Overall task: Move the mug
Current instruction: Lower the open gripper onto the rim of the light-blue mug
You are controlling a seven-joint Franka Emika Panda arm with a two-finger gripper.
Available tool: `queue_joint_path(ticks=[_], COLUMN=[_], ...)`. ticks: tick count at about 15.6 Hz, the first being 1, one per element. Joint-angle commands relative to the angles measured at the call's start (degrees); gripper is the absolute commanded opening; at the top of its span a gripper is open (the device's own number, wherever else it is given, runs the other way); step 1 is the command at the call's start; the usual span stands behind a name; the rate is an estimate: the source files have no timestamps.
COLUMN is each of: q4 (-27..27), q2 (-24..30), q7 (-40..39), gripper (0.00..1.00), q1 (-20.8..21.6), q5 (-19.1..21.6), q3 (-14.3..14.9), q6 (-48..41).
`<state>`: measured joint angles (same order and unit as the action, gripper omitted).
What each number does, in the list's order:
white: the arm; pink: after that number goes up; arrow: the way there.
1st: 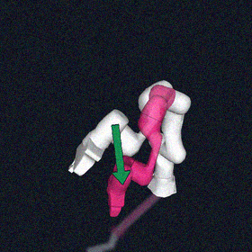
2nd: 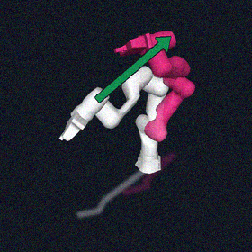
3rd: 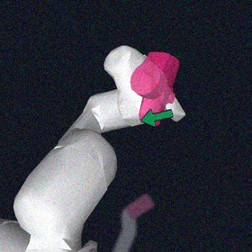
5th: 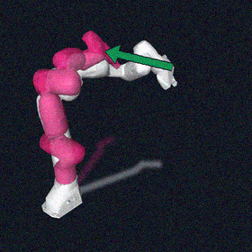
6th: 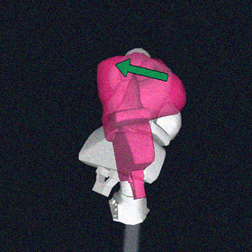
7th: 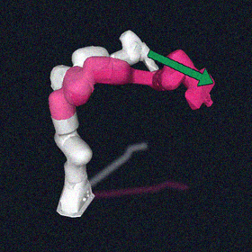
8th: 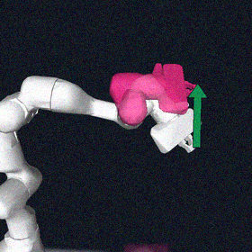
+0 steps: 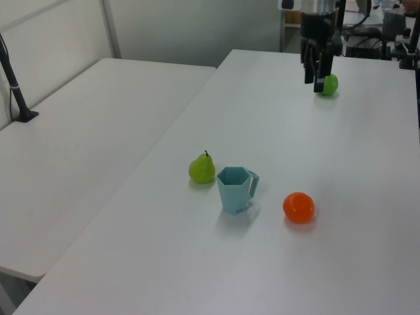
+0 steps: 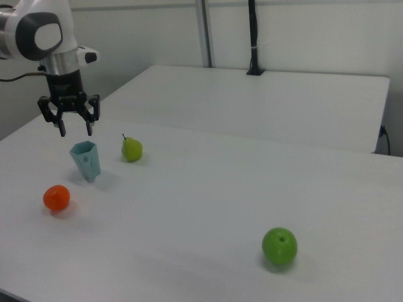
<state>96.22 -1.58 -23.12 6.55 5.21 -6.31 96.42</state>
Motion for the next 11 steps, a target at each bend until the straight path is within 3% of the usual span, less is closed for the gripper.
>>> queue_joint_path(ticks=[1, 3, 11], q4=[0.9, 0.99, 5.02], q2=[-2.01, -3.86, -10.02], q7=[-0.69, -1.31, -1.75], gripper=[0.67, 0.64, 0.68], q1=[2.24, 3.47, 8.21], q5=[0.86, 0.86, -0.02], q3=[0.07, 0.07, 0.07], q6=[4.91, 8.07, 23.53])
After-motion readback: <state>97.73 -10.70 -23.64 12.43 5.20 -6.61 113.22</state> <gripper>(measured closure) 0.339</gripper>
